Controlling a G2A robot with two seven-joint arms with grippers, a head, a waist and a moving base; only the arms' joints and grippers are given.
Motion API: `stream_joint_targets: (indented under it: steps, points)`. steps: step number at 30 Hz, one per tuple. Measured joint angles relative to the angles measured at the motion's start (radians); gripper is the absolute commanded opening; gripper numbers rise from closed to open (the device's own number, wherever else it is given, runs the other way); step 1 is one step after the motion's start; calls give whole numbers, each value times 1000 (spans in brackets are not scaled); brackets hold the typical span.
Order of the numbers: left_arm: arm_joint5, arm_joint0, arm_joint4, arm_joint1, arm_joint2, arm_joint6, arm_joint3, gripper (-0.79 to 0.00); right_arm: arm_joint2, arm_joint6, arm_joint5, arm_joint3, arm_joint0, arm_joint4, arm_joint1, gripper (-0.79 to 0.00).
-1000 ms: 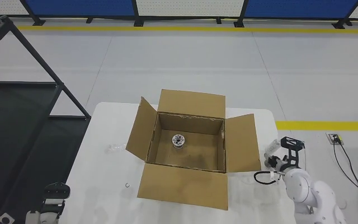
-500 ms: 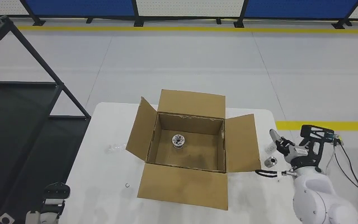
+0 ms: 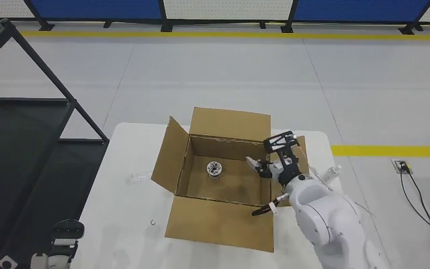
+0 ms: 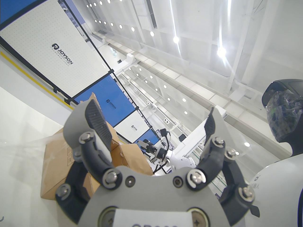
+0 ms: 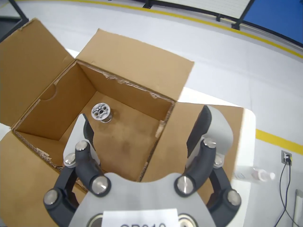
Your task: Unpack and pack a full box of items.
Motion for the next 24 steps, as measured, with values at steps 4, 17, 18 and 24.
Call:
stream_joint_targets:
  steps: [4,17,18,24]
  points:
    - [22,-9,-6,0,-6,6,-1,0,-121,41,-29,183,144,66,-29,0]
    - [22,-5,-29,-1,-36,15,15,0,-382,-14,-55,690,421,231,-139,0]
    - [22,-5,-29,-1,-36,15,15,0,-393,-19,-56,716,431,240,-146,0]
    - [22,-5,-29,-1,-36,15,15,0,-446,-56,-83,869,486,313,-192,0]
